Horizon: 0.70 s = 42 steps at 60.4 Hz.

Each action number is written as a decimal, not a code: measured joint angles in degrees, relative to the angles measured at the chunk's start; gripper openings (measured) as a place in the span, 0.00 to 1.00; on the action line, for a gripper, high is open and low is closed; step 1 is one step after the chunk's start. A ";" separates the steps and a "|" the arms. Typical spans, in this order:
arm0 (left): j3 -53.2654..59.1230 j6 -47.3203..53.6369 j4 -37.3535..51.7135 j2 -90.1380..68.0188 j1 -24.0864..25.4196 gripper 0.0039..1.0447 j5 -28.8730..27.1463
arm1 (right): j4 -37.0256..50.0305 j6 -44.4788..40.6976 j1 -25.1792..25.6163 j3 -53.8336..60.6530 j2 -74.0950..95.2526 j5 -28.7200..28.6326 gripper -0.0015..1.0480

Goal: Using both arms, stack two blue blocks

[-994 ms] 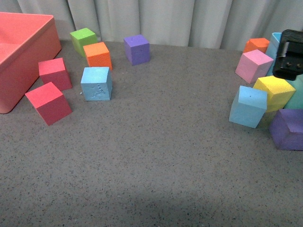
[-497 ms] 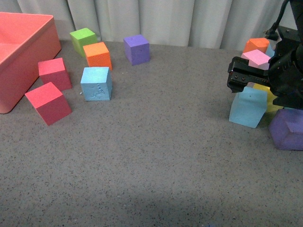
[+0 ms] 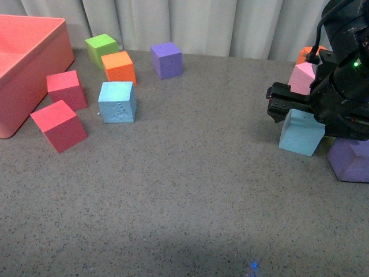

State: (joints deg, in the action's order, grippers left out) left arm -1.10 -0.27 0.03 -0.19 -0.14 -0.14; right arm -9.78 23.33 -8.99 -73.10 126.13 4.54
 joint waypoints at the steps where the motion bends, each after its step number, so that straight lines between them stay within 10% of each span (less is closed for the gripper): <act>1: 0.00 0.00 0.00 0.00 0.00 0.94 0.00 | -0.35 -0.02 0.00 -0.37 0.31 -0.02 0.80; 16: 0.00 0.00 0.00 0.00 0.00 0.94 0.02 | -1.99 0.02 0.07 -2.58 1.84 0.02 0.48; 42: 0.00 0.00 0.00 0.00 0.00 0.94 0.02 | -0.66 -0.02 -2.73 -2.82 -0.07 -2.49 0.41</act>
State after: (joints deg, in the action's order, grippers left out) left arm -1.10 -0.27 0.03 -0.19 -0.14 -0.12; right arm -10.44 23.31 -11.73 -75.92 126.06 2.04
